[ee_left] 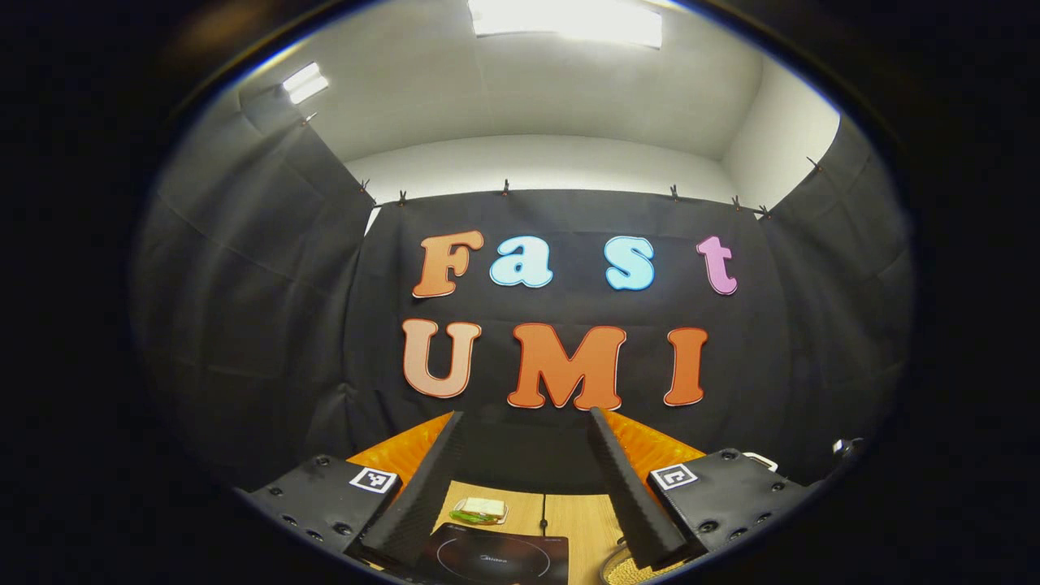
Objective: First push the handle of the pot to place it horizontally, then grasp the pot with both hands and set it on the induction cooktop.
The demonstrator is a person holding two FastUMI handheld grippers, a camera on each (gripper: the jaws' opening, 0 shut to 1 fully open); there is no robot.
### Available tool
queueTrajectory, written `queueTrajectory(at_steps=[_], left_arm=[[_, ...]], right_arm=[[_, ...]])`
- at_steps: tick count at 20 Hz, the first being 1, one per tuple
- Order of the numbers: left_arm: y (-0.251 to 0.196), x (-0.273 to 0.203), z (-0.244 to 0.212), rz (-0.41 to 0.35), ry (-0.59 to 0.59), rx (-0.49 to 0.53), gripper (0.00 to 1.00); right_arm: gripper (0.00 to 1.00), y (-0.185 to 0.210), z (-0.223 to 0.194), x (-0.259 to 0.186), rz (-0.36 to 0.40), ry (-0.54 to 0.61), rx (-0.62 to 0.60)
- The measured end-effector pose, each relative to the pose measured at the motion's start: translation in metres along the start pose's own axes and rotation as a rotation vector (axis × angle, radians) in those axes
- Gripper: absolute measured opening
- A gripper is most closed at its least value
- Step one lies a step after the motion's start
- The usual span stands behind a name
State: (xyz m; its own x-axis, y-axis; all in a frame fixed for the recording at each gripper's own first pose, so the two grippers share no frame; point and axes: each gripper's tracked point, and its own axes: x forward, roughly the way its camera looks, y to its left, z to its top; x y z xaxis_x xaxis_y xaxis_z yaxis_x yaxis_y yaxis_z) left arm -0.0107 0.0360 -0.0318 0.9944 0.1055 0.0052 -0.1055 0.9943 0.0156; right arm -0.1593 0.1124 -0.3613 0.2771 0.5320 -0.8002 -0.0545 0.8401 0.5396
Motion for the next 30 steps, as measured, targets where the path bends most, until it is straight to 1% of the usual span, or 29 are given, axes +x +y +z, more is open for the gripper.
queueTrajectory(at_steps=[1, 2, 3, 4, 7, 10, 12, 14, 18, 21, 25, 26, 27, 30], left_arm=[[0.004, 0.000, -0.002, 0.009, -0.002, 0.002, 1.00], [0.009, 0.001, -0.005, 0.017, 0.001, 0.004, 0.98], [0.013, 0.002, -0.008, 0.024, 0.006, 0.005, 1.00], [0.016, 0.003, -0.011, 0.033, 0.012, 0.005, 1.00], [0.029, 0.005, -0.015, 0.049, 0.015, -0.001, 1.00], [0.039, 0.006, -0.018, 0.061, 0.011, -0.009, 1.00], [0.048, 0.006, -0.023, 0.069, 0.016, -0.007, 1.00], [0.060, 0.007, -0.031, 0.087, 0.023, -0.007, 1.00], [0.075, 0.012, -0.041, 0.111, 0.055, -0.007, 1.00], [0.079, 0.014, -0.046, 0.112, 0.070, -0.003, 1.00], [0.078, 0.017, -0.048, 0.113, 0.077, -0.008, 1.00], [0.076, 0.016, -0.049, 0.110, 0.079, -0.010, 0.98], [0.074, 0.015, -0.050, 0.105, 0.080, -0.012, 1.00], [0.076, 0.016, -0.049, 0.107, 0.077, -0.016, 1.00]], right_arm=[[0.00, -0.002, -0.010, 0.004, 0.003, 0.030, 0.003], [0.00, -0.002, -0.013, 0.007, 0.009, 0.052, 0.009], [0.00, -0.001, -0.017, 0.010, 0.014, 0.074, 0.019], [0.00, -0.001, -0.023, 0.012, 0.013, 0.088, 0.022], [0.00, -0.003, -0.034, 0.019, -0.019, 0.123, 0.012], [0.00, -0.003, -0.056, 0.029, -0.021, 0.189, 0.057], [0.00, -0.004, -0.065, 0.044, -0.029, 0.208, 0.091], [0.00, 0.002, -0.073, 0.070, -0.028, 0.229, 0.116], [0.00, -0.002, -0.057, 0.081, -0.060, 0.198, 0.135], [0.00, -0.012, -0.056, 0.077, -0.094, 0.192, 0.143], [0.00, -0.009, -0.057, 0.082, -0.072, 0.207, 0.159], [0.00, -0.010, -0.057, 0.084, -0.076, 0.208, 0.150], [0.00, -0.010, -0.057, 0.084, -0.080, 0.213, 0.141], [0.00, -0.012, -0.056, 0.088, -0.086, 0.222, 0.142]])
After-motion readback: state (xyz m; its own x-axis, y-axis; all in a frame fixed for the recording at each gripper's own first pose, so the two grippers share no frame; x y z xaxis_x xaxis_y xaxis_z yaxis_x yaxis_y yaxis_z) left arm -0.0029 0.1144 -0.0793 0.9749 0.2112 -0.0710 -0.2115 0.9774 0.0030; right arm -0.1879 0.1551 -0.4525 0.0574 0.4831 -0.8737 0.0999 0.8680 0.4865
